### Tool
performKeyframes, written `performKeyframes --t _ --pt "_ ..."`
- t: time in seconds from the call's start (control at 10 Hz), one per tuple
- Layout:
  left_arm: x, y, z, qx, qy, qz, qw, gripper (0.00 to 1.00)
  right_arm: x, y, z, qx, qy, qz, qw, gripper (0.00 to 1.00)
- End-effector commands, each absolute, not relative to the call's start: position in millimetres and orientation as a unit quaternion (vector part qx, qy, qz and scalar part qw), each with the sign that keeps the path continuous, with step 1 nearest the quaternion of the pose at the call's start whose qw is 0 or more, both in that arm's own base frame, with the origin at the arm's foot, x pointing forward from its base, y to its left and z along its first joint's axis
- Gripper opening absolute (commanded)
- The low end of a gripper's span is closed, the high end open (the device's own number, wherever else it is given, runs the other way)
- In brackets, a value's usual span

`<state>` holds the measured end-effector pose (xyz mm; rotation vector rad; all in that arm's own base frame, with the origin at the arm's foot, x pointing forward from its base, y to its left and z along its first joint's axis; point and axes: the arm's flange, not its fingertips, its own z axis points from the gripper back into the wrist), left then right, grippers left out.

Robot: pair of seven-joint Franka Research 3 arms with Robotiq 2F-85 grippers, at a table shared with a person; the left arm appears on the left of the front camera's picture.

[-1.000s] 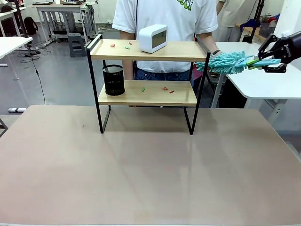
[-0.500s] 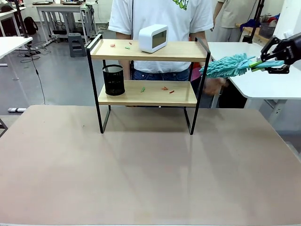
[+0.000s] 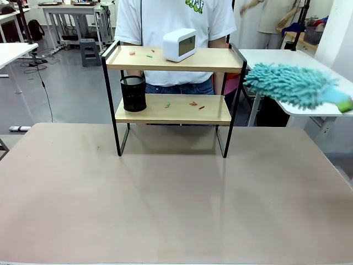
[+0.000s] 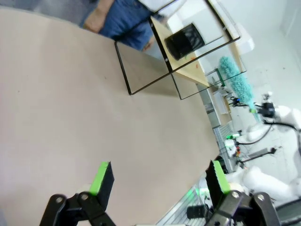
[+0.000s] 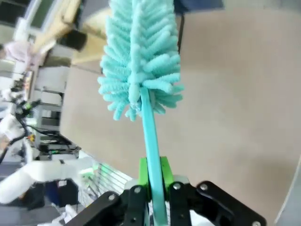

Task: Clean the shelf.
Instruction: Pick up the Duster from the human, then clean the specific tier of the Shelf with the Duster once objects are removed.

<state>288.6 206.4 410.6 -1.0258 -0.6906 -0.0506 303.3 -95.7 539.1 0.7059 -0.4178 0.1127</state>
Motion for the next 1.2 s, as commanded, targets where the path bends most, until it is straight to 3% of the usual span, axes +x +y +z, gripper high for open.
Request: performKeyframes --t 0.0,0.1,0.2,1.1 --pt "290 205 410 -0.484 -0.336 -0.031 0.808 1.00 250 -104 514 0.390 -0.175 0.087 0.900 0.00" --pt "290 205 410 -0.484 -0.336 -0.031 0.808 1.00 240 -112 505 0.425 -0.118 0.107 0.891 0.00" --pt "290 205 410 -0.484 -0.336 -0.031 0.808 1.00 269 -95 519 0.364 -0.197 0.068 0.908 0.00" --pt "290 205 410 -0.484 -0.336 -0.031 0.808 1.00 269 -95 519 0.364 -0.197 0.068 0.908 0.00"
